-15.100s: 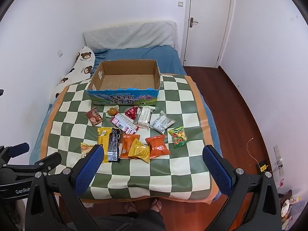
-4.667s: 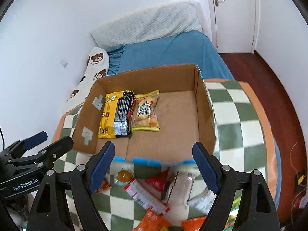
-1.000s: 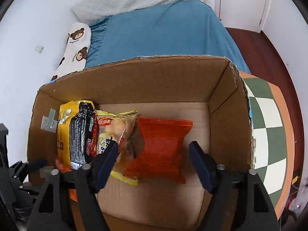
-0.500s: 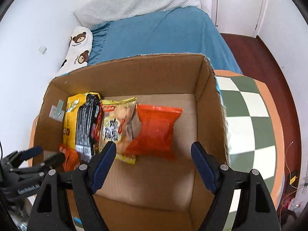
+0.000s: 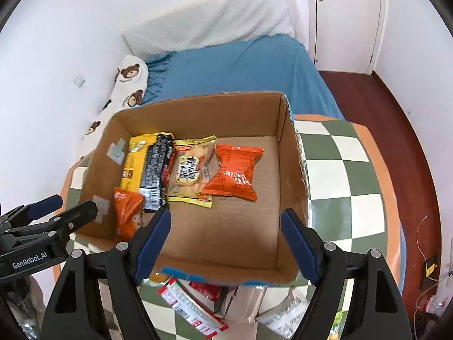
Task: Organize snacks
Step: 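Grasp the red-white strip packet with the left gripper while the right gripper grasps the white packet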
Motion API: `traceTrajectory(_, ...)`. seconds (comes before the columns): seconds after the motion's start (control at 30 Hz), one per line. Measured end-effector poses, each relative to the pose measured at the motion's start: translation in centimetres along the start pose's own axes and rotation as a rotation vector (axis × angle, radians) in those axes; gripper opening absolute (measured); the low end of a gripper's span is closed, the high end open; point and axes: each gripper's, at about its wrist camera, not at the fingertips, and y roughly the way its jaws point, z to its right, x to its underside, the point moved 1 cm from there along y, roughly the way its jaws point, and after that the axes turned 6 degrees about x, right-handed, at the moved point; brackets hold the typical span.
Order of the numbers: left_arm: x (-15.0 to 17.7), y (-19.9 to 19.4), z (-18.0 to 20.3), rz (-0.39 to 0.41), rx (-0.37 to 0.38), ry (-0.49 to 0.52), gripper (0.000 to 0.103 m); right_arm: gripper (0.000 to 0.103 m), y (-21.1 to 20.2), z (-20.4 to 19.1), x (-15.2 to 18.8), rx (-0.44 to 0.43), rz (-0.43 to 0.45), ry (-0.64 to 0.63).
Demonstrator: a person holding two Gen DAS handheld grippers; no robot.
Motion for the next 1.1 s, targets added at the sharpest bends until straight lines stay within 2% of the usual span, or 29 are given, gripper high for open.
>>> traceTrajectory(0.27, 1.9, -5.2, 0.4, 0.098, 0.018, 0.01, 0.09, 0.082, -5.8, -1.1, 1.8, -0.026, 0.088, -0.001)
traceTrajectory(0.4, 3.2, -6.4, 0.3, 0.101, 0.039, -0.004, 0.09, 0.082, -7.4, -1.3, 3.2, -0.052, 0.093, 0.016)
traceTrajectory(0.53, 5.5, -5.3, -0.7, 0.055, 0.041, -0.04, 0.09, 0.082, -6.8, -1.0, 5.7, -0.071, 0.038, 0.05)
traceTrajectory(0.67, 8.5, -1.3, -2.1, -0.065, 0.03, -0.101, 0.09, 0.082, -3.6, 0.0, 8.7, -0.074, -0.067, 0.094)
traceTrajectory(0.77, 11.1, 2.7, -3.0, -0.183, 0.056, -0.191, 0.09, 0.082, -0.3, 1.3, 10.8, -0.068, -0.153, 0.135)
traceTrajectory(0.9, 14.6, 9.7, -2.6, -0.385, 0.195, -0.347, 0.09, 0.082, 3.3, 3.1, 12.6, -0.061, -0.227, 0.183)
traceTrajectory(0.93, 15.2, 11.1, -2.3, -0.418, 0.22, -0.381, 0.09, 0.082, 3.8, 3.4, 12.8, -0.055, -0.234, 0.188)
traceTrajectory(1.03, 16.9, 15.4, -1.3, -0.513, 0.307, -0.506, 0.089, 0.071, 5.0, 4.7, 13.7, -0.026, -0.249, 0.196)
traceTrajectory(1.1, 17.7, 17.8, -0.4, -0.563, 0.34, -0.562, 0.089, 0.069, 5.5, 5.4, 14.2, -0.012, -0.263, 0.197)
